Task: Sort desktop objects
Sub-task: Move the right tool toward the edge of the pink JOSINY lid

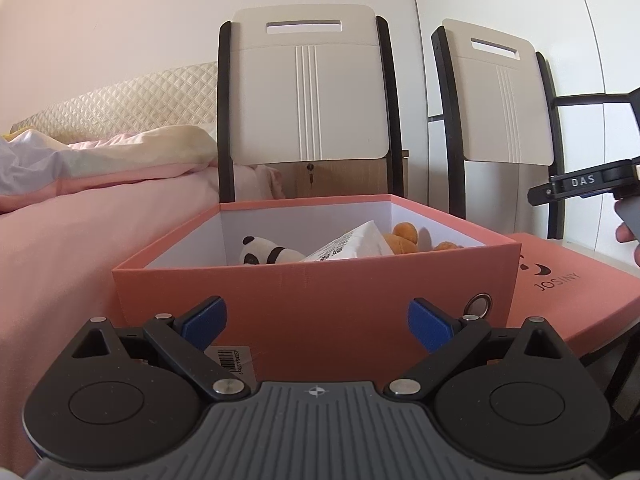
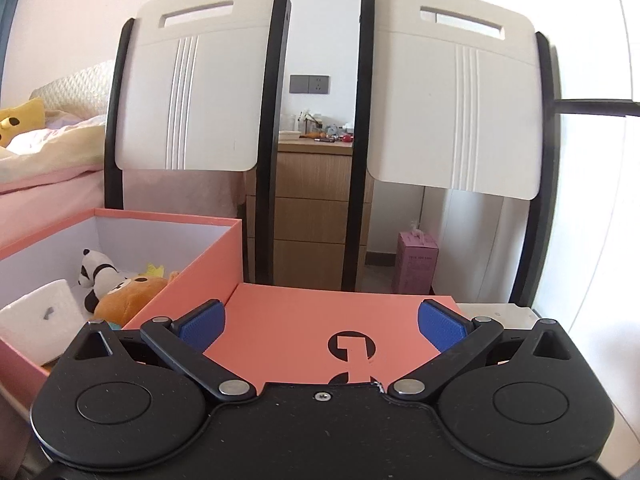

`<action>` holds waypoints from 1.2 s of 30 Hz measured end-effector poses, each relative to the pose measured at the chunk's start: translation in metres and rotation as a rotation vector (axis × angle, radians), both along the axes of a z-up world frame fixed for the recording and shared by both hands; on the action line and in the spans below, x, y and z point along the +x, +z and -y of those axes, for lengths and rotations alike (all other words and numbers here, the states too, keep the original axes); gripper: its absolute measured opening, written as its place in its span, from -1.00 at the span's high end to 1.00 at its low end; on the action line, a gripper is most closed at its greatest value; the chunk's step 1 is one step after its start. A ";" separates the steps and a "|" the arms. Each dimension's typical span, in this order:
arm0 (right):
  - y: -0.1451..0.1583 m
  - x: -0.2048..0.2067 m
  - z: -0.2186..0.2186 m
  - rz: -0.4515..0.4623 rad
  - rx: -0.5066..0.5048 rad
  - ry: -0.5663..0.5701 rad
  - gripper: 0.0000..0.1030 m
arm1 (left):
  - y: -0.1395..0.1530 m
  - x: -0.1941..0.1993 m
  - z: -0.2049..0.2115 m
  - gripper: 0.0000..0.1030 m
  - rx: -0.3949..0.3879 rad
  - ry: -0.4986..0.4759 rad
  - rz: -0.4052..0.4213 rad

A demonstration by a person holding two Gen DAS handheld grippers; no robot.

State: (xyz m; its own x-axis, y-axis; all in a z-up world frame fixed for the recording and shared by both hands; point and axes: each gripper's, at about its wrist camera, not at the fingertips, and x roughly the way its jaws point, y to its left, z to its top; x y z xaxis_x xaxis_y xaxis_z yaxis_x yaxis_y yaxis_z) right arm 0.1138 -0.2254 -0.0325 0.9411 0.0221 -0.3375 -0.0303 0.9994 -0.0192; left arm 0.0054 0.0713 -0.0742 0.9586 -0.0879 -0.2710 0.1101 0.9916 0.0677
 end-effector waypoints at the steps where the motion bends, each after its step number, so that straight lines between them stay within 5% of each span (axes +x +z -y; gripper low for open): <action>1: 0.000 -0.011 0.001 0.012 0.014 -0.004 -0.99 | 0.000 0.000 0.000 -0.91 0.000 0.000 0.001; 11: -0.013 -0.103 0.000 0.212 0.067 -0.030 -0.99 | -0.003 -0.001 0.006 -0.91 -0.008 -0.016 0.005; 17: -0.023 -0.122 0.001 0.216 0.026 -0.038 -0.99 | -0.009 -0.004 0.016 -0.91 0.007 -0.034 0.009; 25: -0.039 -0.139 0.028 0.183 0.094 -0.121 -0.99 | -0.014 -0.010 0.027 -0.91 -0.014 -0.046 -0.001; 28: -0.049 -0.144 0.054 0.138 0.235 -0.132 -0.99 | -0.015 -0.011 0.029 -0.91 -0.038 -0.042 -0.011; 36: -0.108 -0.139 0.130 -0.042 0.855 -0.176 -0.99 | -0.021 -0.008 0.031 -0.91 -0.065 -0.031 -0.075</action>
State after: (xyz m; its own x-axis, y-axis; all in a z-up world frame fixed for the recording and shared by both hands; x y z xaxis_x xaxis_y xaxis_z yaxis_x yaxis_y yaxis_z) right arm -0.0251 -0.3559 -0.1403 0.9417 0.1387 -0.3066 0.1424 0.6611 0.7367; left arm -0.0029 0.0403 -0.0954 0.9323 -0.1374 -0.3347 0.1436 0.9896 -0.0063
